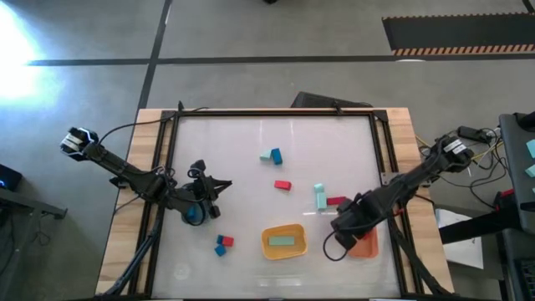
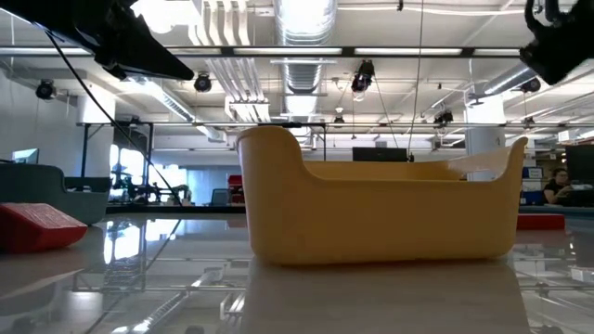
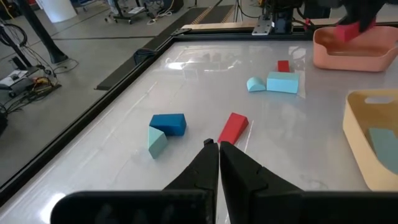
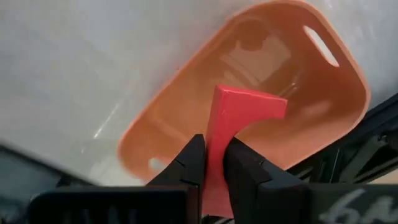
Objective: Sort & place blocks by color
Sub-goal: Put the red block into the orange bin, then put the light blue block into the yellow bin
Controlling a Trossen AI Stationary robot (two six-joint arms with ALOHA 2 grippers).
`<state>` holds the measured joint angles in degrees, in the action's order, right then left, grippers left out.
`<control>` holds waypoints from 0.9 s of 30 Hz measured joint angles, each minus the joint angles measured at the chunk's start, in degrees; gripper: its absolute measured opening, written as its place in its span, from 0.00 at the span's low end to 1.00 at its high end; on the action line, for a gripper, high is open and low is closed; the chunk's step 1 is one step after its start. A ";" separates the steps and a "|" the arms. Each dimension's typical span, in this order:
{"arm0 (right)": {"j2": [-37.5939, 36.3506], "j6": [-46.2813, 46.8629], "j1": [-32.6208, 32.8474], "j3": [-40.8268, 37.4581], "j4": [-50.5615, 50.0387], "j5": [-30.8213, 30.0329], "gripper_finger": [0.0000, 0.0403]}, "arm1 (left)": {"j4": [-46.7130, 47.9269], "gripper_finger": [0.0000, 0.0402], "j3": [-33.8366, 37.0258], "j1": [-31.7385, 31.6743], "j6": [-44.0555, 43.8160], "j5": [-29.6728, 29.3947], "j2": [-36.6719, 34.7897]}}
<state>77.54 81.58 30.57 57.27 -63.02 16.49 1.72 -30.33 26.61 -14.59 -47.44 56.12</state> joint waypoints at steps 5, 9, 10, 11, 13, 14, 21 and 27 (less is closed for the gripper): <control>0.00 2.87 0.96 -2.15 0.67 -0.16 0.08 | 0.02 0.00 0.00 0.00 0.00 0.00 0.00; 0.00 3.82 0.94 -2.73 0.83 -2.80 0.08 | 0.02 0.00 0.00 0.00 0.00 0.00 0.00; 0.00 3.89 0.92 -2.79 0.83 -3.09 0.09 | 0.02 0.00 0.00 0.00 0.00 0.00 0.00; 0.00 3.91 0.92 -2.80 0.83 -3.19 0.10 | 0.02 0.00 0.00 0.00 0.00 0.00 0.00; 0.00 4.01 0.92 -2.80 0.84 -3.17 0.13 | 0.02 0.00 0.00 0.00 0.02 0.00 0.00; 0.00 4.03 0.93 -2.78 0.75 -3.17 0.15 | 0.02 0.00 -0.01 0.00 0.02 0.00 0.00; -0.13 2.92 0.92 -1.83 0.59 -3.65 0.33 | 0.02 0.00 0.00 0.00 0.00 0.00 0.00; -0.27 -1.99 0.94 1.46 0.50 -7.61 0.42 | -0.85 0.00 0.00 0.00 0.01 0.00 0.00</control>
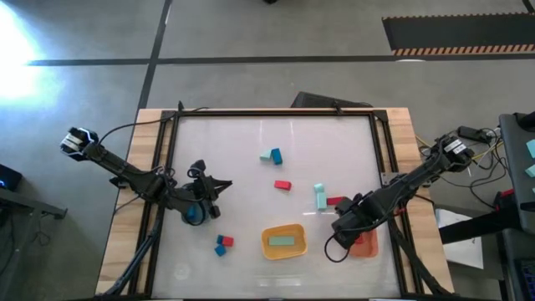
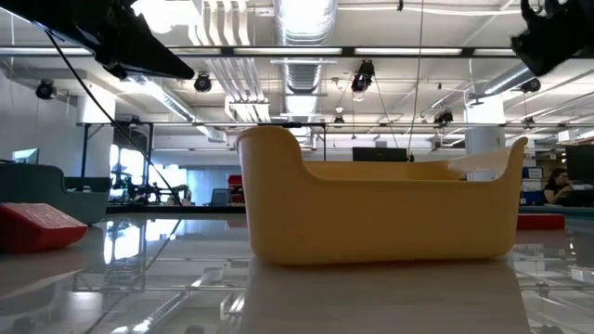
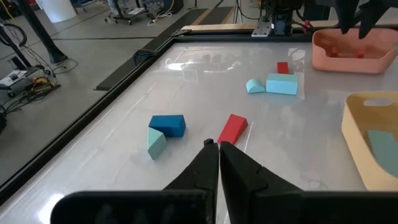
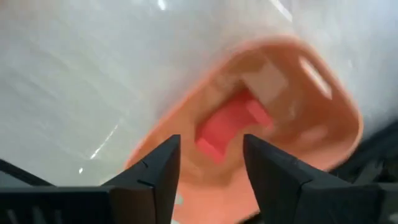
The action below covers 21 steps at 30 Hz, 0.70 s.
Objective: Sort & place blocks by color
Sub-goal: Put the light blue block into the yellow bin
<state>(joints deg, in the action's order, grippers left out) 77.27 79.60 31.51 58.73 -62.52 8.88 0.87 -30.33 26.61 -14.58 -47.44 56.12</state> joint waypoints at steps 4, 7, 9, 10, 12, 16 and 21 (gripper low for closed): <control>-0.02 -6.83 -0.02 2.48 0.42 -10.06 0.42 | -4.11 0.00 0.00 0.00 0.49 0.02 0.00; -0.05 -13.61 -0.18 3.26 1.37 -16.67 0.40 | -7.46 0.00 0.00 0.00 2.80 0.04 0.00; -0.06 -18.49 -0.83 3.26 2.35 -19.90 0.36 | -9.60 0.00 0.00 -0.04 4.50 0.04 0.00; -0.06 -20.64 -1.18 3.06 3.28 -21.43 0.35 | -10.54 0.00 0.00 -0.12 5.00 0.04 0.00; -0.18 -25.72 -1.99 2.46 4.94 -23.98 0.30 | -12.01 0.00 0.00 -0.48 5.88 0.08 0.00; -1.77 -34.64 -3.69 0.73 8.37 -30.78 0.21 | -13.16 0.00 0.00 -1.63 6.10 0.26 0.00; -7.09 -46.25 -7.12 -4.20 18.46 -35.78 0.11 | -16.32 0.00 -0.03 -3.23 6.00 0.57 1.70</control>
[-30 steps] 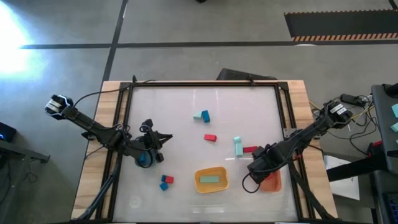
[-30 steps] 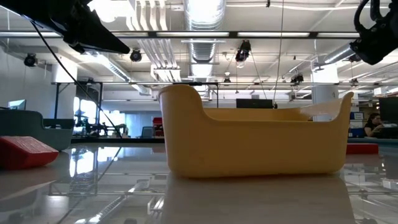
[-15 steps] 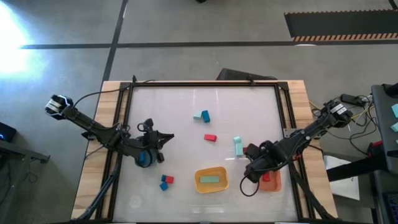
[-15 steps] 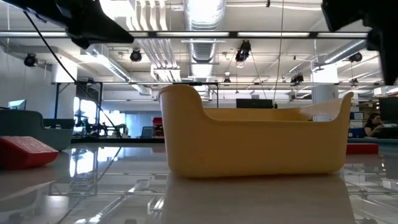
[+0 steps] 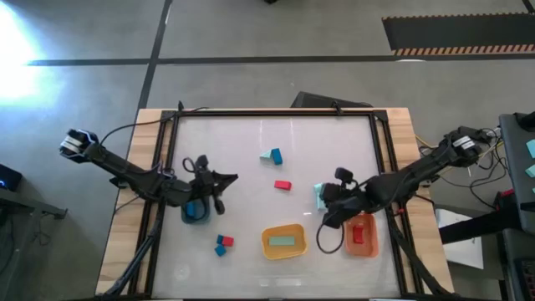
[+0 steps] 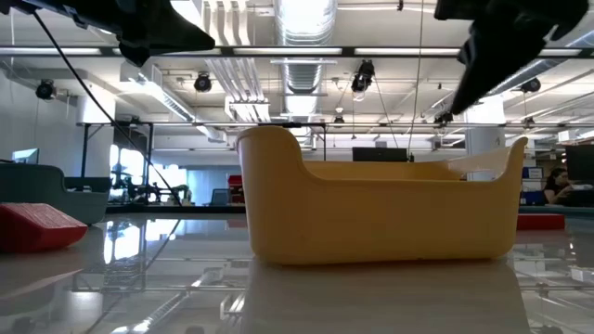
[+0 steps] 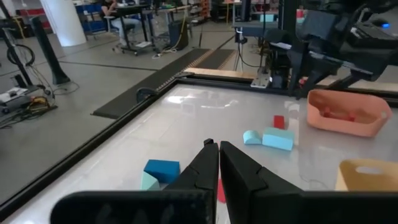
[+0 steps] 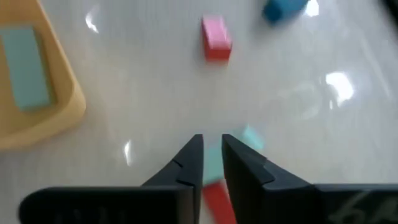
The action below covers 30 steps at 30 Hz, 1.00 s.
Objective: Sort & place blocks by color
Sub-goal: Put the light blue block into the yellow bin
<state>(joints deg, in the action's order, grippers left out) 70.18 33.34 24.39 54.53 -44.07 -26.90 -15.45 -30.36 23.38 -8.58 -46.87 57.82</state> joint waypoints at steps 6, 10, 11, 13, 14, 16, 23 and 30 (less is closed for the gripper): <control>-9.86 -16.67 -4.60 -9.70 21.24 -0.69 0.03 | -1.06 0.00 -1.58 -3.23 -0.08 3.77 3.76; -16.95 -25.20 -6.42 -17.30 37.10 -0.46 0.02 | -1.23 0.00 -4.10 -7.42 -0.10 10.42 7.57; -18.55 -26.59 -6.62 -18.90 40.30 -0.24 0.02 | -1.06 0.00 -4.71 -8.79 -0.07 12.40 8.63; -21.28 -28.79 -6.70 -21.69 45.15 -0.15 0.02 | -0.25 0.00 -6.12 -11.99 -0.04 17.01 10.84; -22.55 -29.82 -6.69 -22.84 47.01 -0.08 0.02 | 0.84 0.00 -6.99 -13.67 -0.06 19.56 11.94; -24.69 -30.82 -6.69 -24.52 49.19 -0.09 0.02 | 4.20 0.00 -8.93 -17.23 -0.03 24.40 14.24; -28.67 -31.18 -6.69 -26.76 49.49 -0.08 0.02 | 8.91 0.00 -14.38 -28.40 1.98 34.84 22.97; -28.21 -32.80 -6.69 -26.80 49.48 -0.06 0.02 | 8.76 0.00 -18.37 -36.23 4.58 39.58 32.38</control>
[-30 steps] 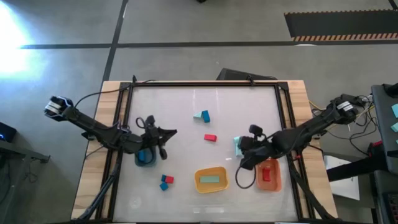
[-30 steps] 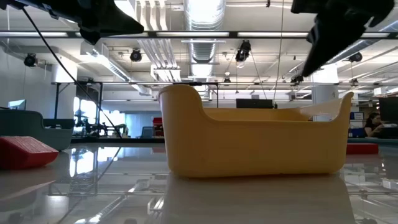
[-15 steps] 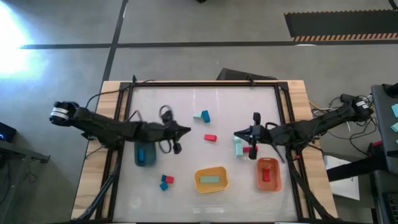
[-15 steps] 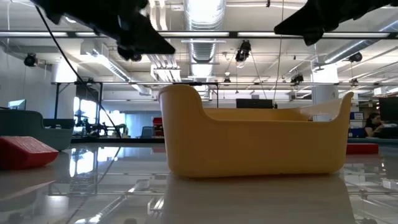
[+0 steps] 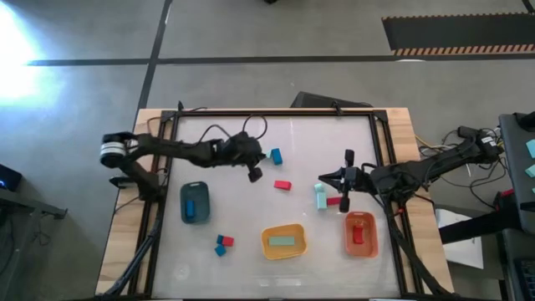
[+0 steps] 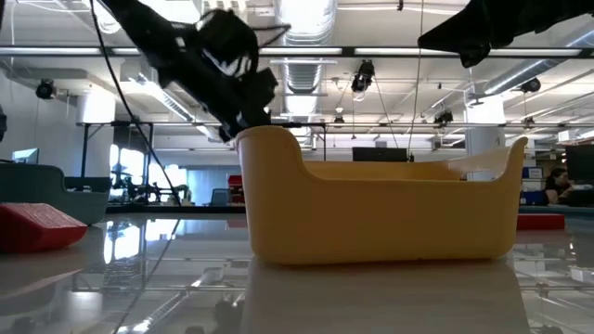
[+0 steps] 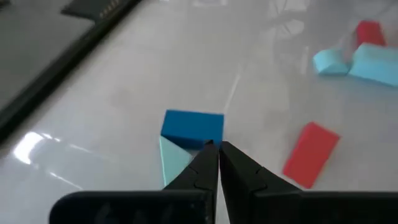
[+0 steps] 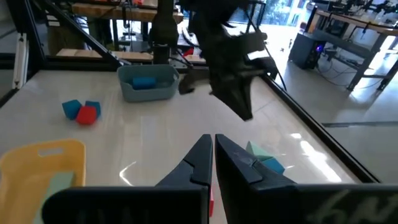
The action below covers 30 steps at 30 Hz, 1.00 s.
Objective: Sort & place blocks by color
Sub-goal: Put the light blue block into the yellow bin
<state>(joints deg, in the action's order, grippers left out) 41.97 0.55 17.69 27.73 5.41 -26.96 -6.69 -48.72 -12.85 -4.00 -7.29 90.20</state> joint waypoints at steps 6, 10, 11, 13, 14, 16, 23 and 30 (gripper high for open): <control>1.00 0.85 0.00 0.00 0.03 0.01 0.02 | -0.32 0.11 -2.19 -3.42 2.24 5.32 6.45; 1.44 0.93 0.02 0.00 -0.05 0.02 0.02 | -0.53 0.28 -2.77 -4.08 3.45 5.22 8.64; 1.61 0.93 0.02 0.00 0.05 0.02 0.02 | -0.61 0.33 -2.77 -4.07 3.49 4.89 9.00; 1.71 0.93 0.02 0.00 0.00 0.02 0.02 | -1.92 0.42 -2.44 -4.04 3.51 2.86 9.64; 1.71 0.93 0.02 0.00 -0.02 0.02 0.02 | -2.54 0.47 -2.30 -3.99 3.51 1.82 10.07; 1.83 0.94 0.02 0.00 0.04 0.01 0.02 | -3.78 0.54 -2.09 -4.04 3.53 0.49 11.21; 2.17 2.47 0.02 0.00 -0.09 -0.02 0.02 | -9.00 0.63 -1.91 -4.04 4.36 -3.42 14.93; 2.17 3.35 0.02 0.00 -0.07 -0.06 0.02 | -9.45 0.61 -1.53 -4.06 4.39 -3.91 16.05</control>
<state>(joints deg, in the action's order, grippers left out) 44.14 3.90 17.72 27.73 5.34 -27.02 -16.14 -50.25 -16.91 0.39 -11.20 106.25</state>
